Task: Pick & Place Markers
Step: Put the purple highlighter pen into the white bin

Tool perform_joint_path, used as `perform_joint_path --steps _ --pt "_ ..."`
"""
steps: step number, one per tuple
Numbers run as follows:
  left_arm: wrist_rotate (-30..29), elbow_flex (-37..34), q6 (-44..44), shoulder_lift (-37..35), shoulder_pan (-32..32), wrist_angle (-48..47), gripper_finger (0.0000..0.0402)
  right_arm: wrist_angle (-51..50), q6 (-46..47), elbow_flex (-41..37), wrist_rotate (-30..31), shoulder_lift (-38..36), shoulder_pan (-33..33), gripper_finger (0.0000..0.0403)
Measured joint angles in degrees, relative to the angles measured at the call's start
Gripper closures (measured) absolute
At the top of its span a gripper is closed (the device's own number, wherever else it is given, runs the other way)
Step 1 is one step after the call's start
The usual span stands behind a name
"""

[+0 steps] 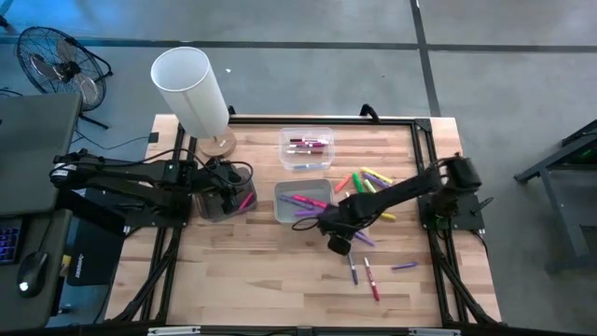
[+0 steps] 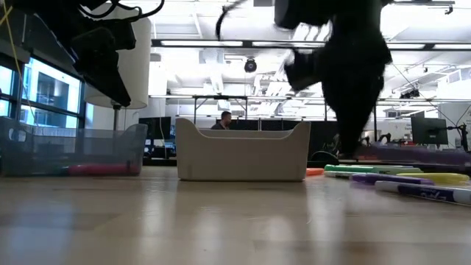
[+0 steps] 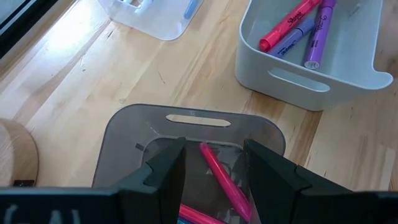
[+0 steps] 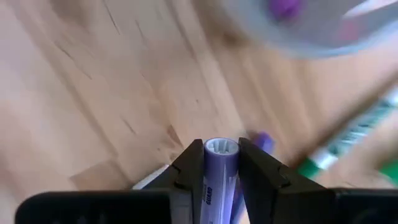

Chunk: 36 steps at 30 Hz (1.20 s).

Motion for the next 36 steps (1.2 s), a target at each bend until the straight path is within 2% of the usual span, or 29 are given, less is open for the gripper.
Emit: perform_joint_path --steps 6,10,14,17,20,25,29,36 --pt "-0.1 0.0 0.02 0.0 -0.02 0.0 0.0243 -0.76 5.15 0.03 6.67 -12.29 -0.02 0.0333" --pt "-0.1 0.0 0.04 0.0 0.0 0.04 0.0243 0.4 8.82 0.04 16.18 -21.18 0.0 0.0332" --pt "-0.1 0.0 0.04 0.0 0.0 0.02 0.0243 7.51 7.5 0.1 28.79 -27.75 -0.12 0.0334" --pt "-0.08 0.0 0.04 0.0 0.0 0.02 0.0243 17.04 1.16 0.1 34.41 -29.06 -1.03 0.0334" --pt "-0.08 0.0 0.04 0.0 -0.02 0.0 0.0243 28.13 -6.88 0.15 34.73 -27.77 -2.75 0.0334" --pt "0.2 0.0 0.3 0.0 0.0 -0.04 0.0243 41.63 -15.47 0.17 30.07 -21.77 -5.89 0.0334" --pt "0.27 0.0 0.46 0.0 0.0 -0.05 0.0243 45.87 -16.38 0.17 25.98 -17.25 -8.21 0.0334" --pt "0.24 0.0 1.68 0.0 0.0 -0.02 0.0243 46.78 -13.18 0.15 19.46 -12.38 -10.92 0.0334"
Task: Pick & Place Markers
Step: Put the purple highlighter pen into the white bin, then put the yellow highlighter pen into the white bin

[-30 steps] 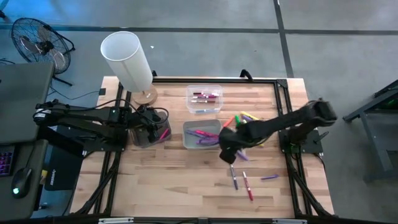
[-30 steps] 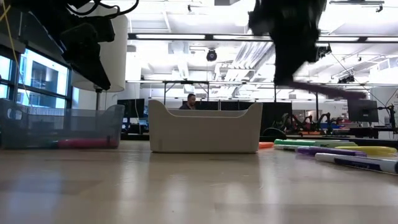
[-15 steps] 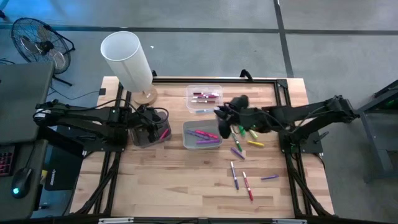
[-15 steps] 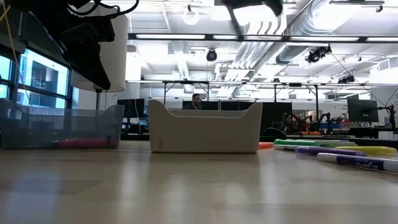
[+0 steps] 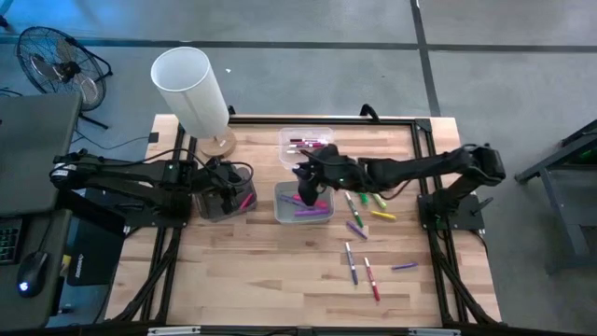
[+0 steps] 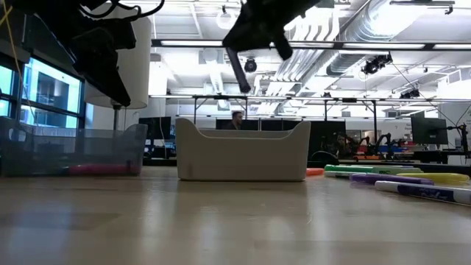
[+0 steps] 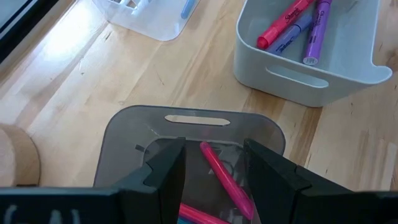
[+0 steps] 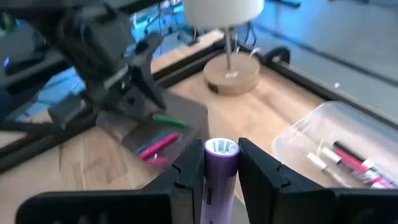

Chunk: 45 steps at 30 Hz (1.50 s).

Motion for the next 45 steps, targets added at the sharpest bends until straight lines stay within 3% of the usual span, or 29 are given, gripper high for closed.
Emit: perform_joint_path --steps 4,11,19,24,30,33,38,42,45 --pt "-0.14 0.0 0.67 0.0 0.0 0.0 0.0243 -1.19 -0.54 0.0 -3.89 2.89 -0.07 0.0334" --pt "-0.18 0.0 1.38 0.0 -0.02 0.01 0.0243 -13.37 0.31 0.0 -11.26 4.94 0.17 0.0319" --pt "-0.36 0.0 1.38 0.01 0.0 0.0 0.0243 -16.49 5.12 0.0 -11.97 4.36 0.17 0.0274" --pt "-0.36 0.0 1.38 0.0 -0.02 0.0 0.0243 -23.58 14.41 0.0 -13.41 0.4 -0.27 0.0272" --pt "-0.34 0.0 1.35 0.0 -0.02 -0.07 0.0243 -39.75 26.6 0.02 -6.54 -5.99 2.03 0.0296" --pt "-0.33 0.0 1.35 0.01 -0.02 -0.07 0.0243 -43.05 32.23 0.02 -5.13 -8.39 4.43 0.0324" --pt "-0.31 0.0 1.35 0.0 -0.02 -0.07 0.0243 -39.29 40.57 0.0 -1.91 -10.26 8.53 0.0391" --pt "-0.29 0.0 1.35 0.01 -0.02 -0.07 0.0243 -30.12 40.23 1.2 1.05 -10.26 11.11 0.0398" --pt "-0.29 0.0 2.32 0.0 -0.01 0.03 0.0243 -30.13 36.22 8.24 3.46 -7.59 12.14 0.0401"
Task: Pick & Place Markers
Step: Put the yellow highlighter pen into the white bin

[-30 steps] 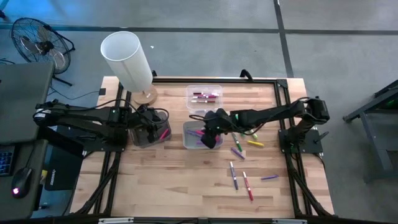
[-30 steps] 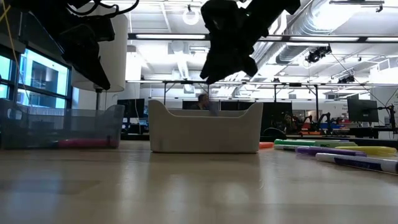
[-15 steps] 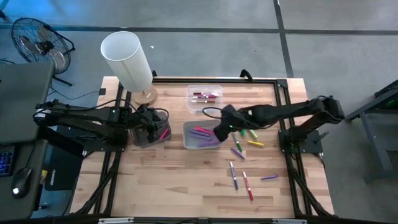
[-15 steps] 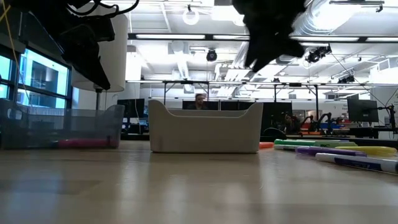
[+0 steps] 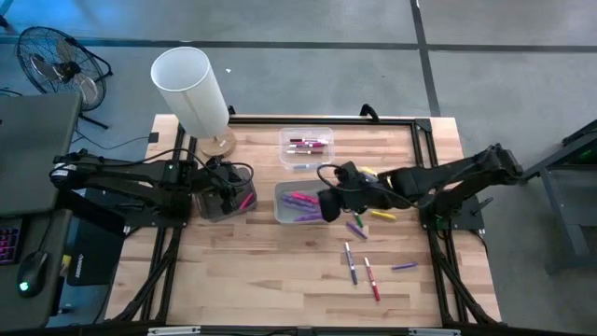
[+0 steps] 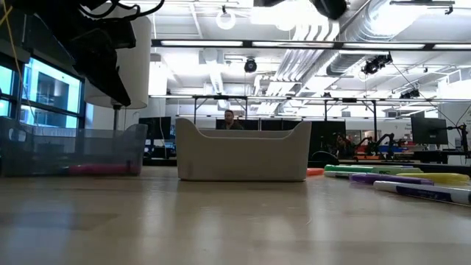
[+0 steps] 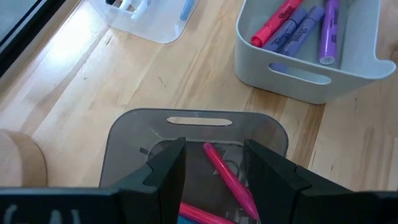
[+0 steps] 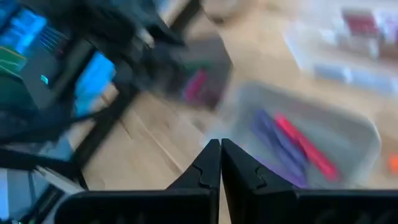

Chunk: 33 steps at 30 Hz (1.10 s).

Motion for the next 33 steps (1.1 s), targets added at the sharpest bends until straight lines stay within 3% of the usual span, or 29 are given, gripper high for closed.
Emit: perform_joint_path --steps 4,8,10,13,17,22,29,33 --pt "0.17 0.0 2.91 0.01 -0.01 0.64 0.0243 -7.64 -12.22 15.92 4.2 7.56 0.33 0.0402" --pt "0.17 0.0 3.72 0.02 0.0 2.25 0.0243 -26.93 -21.08 32.08 6.54 16.56 -1.33 0.0402" --pt "0.16 0.0 3.73 0.0 -0.01 2.42 0.0243 -39.91 -21.26 37.44 7.16 20.0 -3.0 0.0403" --pt "0.15 0.0 3.56 0.0 -0.01 2.77 0.0243 -56.54 -16.96 39.05 8.92 22.97 -5.78 0.0401" --pt "0.15 0.0 3.48 0.0 -0.01 2.82 0.0243 -53.44 -18.12 28.64 7.57 19.84 -9.39 0.0382" --pt "-0.46 0.0 1.76 0.0 -0.01 3.22 0.0243 -48.51 -17.82 9.06 4.47 11.31 -15.39 0.0338" --pt "-5.18 0.0 0.5 0.0 0.01 3.29 0.0243 -29.04 -24.3 -15.63 -9.71 -3.25 -26.55 0.0285" --pt "-8.16 0.0 0.52 0.0 0.01 3.29 0.0243 -26.72 -29.27 -24.48 -11.58 -5.93 -31.6 0.0284"
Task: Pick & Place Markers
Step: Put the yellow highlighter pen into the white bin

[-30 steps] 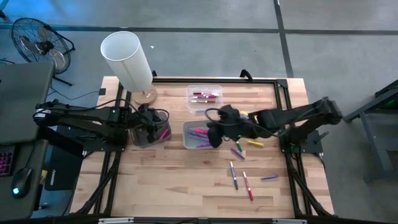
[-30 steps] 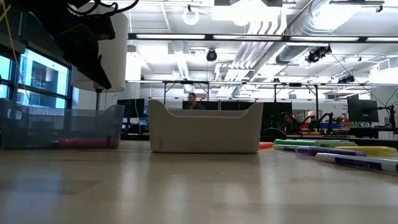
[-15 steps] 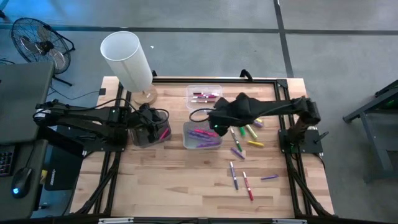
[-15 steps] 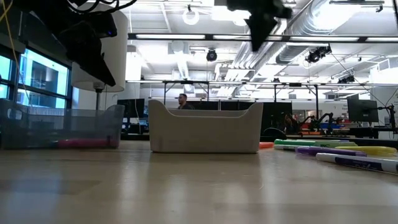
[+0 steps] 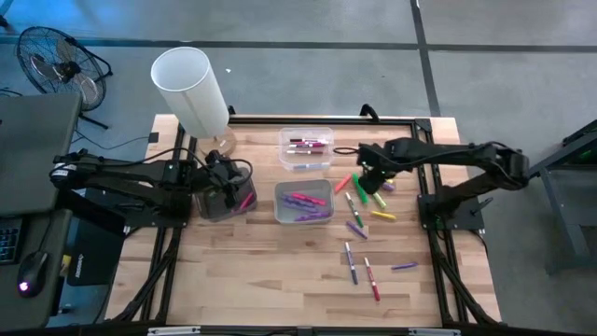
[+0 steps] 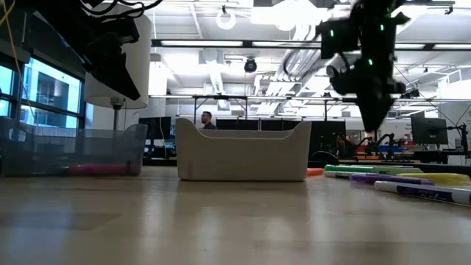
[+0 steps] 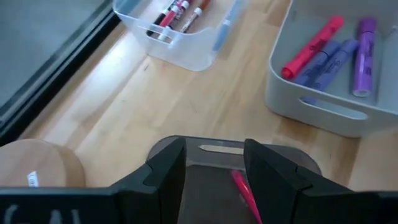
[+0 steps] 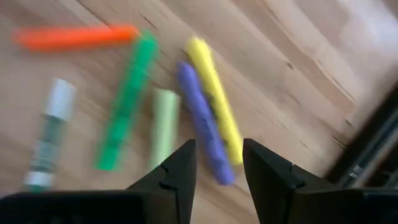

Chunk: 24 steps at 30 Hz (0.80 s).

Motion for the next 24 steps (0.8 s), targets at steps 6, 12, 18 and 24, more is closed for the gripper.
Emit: perform_joint_path --steps 6,12,18,24 --pt "1.36 0.0 -0.24 0.0 -0.02 0.98 0.0243 7.76 -7.78 -7.22 -2.64 0.53 -5.42 0.0292" --pt "2.64 0.0 -4.22 0.0 0.0 4.37 0.0243 13.57 -11.93 -12.64 -4.06 0.53 -9.75 0.0293" --pt "2.7 0.0 -4.98 0.0 0.0 5.58 0.0243 16.24 -14.89 -15.39 -5.12 0.53 -12.11 0.0293" --pt "2.7 0.0 -5.03 0.0 -0.02 5.68 0.0243 19.99 -16.39 -17.95 -4.26 0.51 -14.77 0.0293"
